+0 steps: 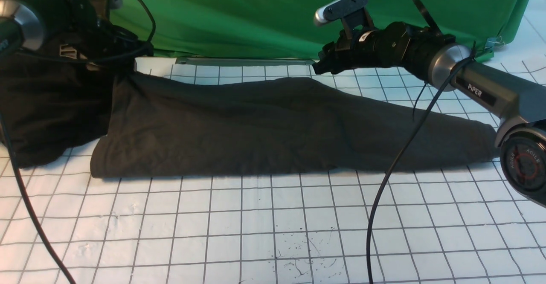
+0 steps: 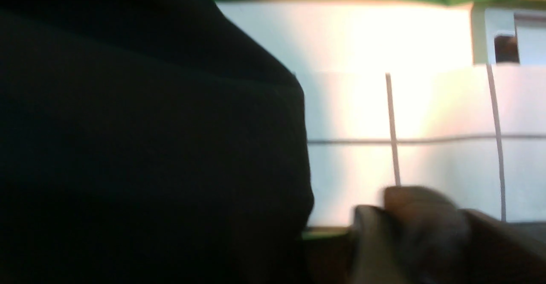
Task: Fold a long-sleeved shirt over a white checkered tablecloth.
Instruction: 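Pull the folded dark garment lengthwise by its ends to straighten it flat on the table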
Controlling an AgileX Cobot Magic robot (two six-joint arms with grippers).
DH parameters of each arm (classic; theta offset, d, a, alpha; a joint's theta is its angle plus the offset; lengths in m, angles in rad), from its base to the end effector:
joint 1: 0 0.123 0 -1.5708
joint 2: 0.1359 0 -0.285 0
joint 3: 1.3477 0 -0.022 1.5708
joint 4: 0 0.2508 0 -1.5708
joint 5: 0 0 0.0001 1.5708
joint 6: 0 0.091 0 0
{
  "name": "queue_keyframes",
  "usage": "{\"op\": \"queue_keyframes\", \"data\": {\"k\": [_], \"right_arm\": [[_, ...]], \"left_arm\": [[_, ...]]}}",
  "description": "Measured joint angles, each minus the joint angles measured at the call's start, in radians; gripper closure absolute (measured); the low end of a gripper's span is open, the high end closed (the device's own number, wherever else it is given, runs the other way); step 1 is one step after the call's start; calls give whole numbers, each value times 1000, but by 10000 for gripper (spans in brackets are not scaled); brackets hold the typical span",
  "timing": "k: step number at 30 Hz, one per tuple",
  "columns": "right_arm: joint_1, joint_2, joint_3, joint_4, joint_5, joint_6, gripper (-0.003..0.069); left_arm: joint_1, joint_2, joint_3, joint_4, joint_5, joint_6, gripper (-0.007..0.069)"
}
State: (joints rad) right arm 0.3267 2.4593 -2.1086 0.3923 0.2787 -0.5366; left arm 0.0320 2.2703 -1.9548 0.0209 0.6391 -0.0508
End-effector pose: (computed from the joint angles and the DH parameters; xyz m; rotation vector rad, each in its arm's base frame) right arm 0.5366 0.1919 0.1818 -0.5650 2.0191 0.2122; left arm 0.5191 0.0178 0.2094 -0.0860 2.4365 0.0143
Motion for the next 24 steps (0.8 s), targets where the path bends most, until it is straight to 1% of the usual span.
{"op": "queue_keyframes", "data": {"k": [1,2,4,5,6,7,8,9,10,11,12,13,14,15,16,17,18,19,20,22,23,24], "right_arm": [[0,-5,0,-3,32,0,362],[-1,-10,0,-9,56,2,375],[-3,-36,0,-43,144,16,440],[-7,-54,0,-67,188,27,485],[-9,-71,0,-83,226,40,508],[-12,-97,0,-111,273,61,547],[-14,-109,0,-124,292,72,568],[-20,-153,0,-167,361,99,608],[-29,-185,0,-199,413,123,636],[-36,-219,0,-213,470,135,645],[-47,-253,0,-226,529,150,652],[-61,-284,-1,-233,590,160,655],[-77,-310,-2,-236,654,172,656],[-92,-328,-2,-237,706,182,656],[-122,-349,-3,-239,787,194,656],[-140,-360,-3,-241,834,207,656],[-145,-362,-1,-241,854,214,656],[-192,-379,16,-246,901,245,656],[-197,-379,20,-247,901,248,656],[-265,-408,98,-252,921,289,656],[-274,-410,105,-252,922,292,656],[-312,-429,167,-254,927,319,656]], "left_arm": [[0,-7,0,19,6,-8,226],[0,-18,0,35,15,-10,180],[0,-51,0,79,36,-28,105],[0,-72,0,106,47,-42,79],[0,-89,0,128,57,-57,64],[0,-112,0,152,70,-76,53],[0,-121,0,155,74,-82,52],[1,-151,0,166,111,-97,55],[1,-170,-2,153,151,-100,72],[1,-183,-2,124,198,-92,97],[2,-193,-2,90,238,-70,133],[2,-204,-2,35,291,-28,193],[2,-210,-2,-35,353,28,286],[2,-211,0,-79,389,63,357],[-1,-211,16,-143,440,122,484],[-4,-211,32,-170,463,144,544],[-5,-211,32,-175,468,149,544],[-17,-218,76,-199,497,172,599],[-21,-220,82,-199,498,177,603],[-51,-241,194,-206,473,202,627],[-51,-241,194,-206,473,202,627],[-77,-257,283,-211,418,211,631]]}}
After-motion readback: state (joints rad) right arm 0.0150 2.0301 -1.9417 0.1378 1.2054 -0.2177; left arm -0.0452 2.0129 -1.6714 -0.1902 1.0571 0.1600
